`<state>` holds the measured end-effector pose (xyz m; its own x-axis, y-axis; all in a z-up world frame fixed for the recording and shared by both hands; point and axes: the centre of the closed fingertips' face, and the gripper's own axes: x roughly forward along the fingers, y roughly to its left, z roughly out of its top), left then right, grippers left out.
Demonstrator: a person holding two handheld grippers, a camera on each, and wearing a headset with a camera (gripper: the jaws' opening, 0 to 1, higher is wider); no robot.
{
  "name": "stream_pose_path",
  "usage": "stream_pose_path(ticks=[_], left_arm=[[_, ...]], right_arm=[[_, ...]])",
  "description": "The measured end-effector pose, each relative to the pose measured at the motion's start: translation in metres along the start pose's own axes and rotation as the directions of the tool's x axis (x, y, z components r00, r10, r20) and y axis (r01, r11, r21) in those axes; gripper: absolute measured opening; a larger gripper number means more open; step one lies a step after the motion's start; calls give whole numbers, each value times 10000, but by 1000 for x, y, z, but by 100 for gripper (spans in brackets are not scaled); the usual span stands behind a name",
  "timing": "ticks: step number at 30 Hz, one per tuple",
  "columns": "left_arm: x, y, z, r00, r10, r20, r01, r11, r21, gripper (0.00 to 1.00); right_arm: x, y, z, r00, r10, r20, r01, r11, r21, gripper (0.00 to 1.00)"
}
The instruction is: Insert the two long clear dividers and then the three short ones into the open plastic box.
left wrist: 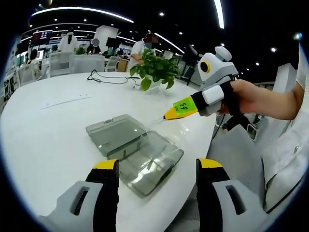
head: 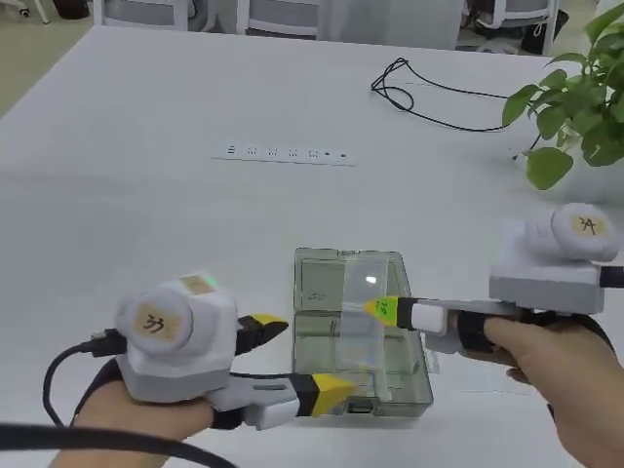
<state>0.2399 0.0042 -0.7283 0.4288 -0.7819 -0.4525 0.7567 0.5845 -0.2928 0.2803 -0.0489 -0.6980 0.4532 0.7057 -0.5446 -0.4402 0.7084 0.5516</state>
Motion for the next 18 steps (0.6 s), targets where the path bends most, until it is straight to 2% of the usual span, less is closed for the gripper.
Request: stream_pose_path(ticks=[4, 6, 8, 10, 13, 18], left_arm=[[-6, 6, -6, 9997, -130, -183, 135, 9995, 272, 74], [-9, 8, -7, 9997, -116, -197, 124, 9991, 403, 78], [-13, 11, -9, 9997, -129, -189, 141, 9978, 655, 82], [-15, 14, -11, 9996, -164, -250, 181, 9973, 709, 85], [-16, 16, -14, 9989, -293, -355, 325, 9950, 943, 91], [-17, 18, -18, 9972, -555, -495, 621, 9875, 1451, 98]], right_arm=[[3, 5, 4, 9998, -107, -194, 106, 9999, -42, 7], [4, 4, 4, 9986, -318, -414, 316, 9995, -65, 7], [5, 1, 0, 9944, -629, -855, 633, 9980, 20, 7], [6, 1, 1, 9922, -754, -995, 767, 9970, 97, 7], [7, -4, -2, 9817, -1254, -1433, 1299, 9913, 221, 7], [11, -7, -1, 9685, -1645, -1868, 1773, 9827, 541, 7]])
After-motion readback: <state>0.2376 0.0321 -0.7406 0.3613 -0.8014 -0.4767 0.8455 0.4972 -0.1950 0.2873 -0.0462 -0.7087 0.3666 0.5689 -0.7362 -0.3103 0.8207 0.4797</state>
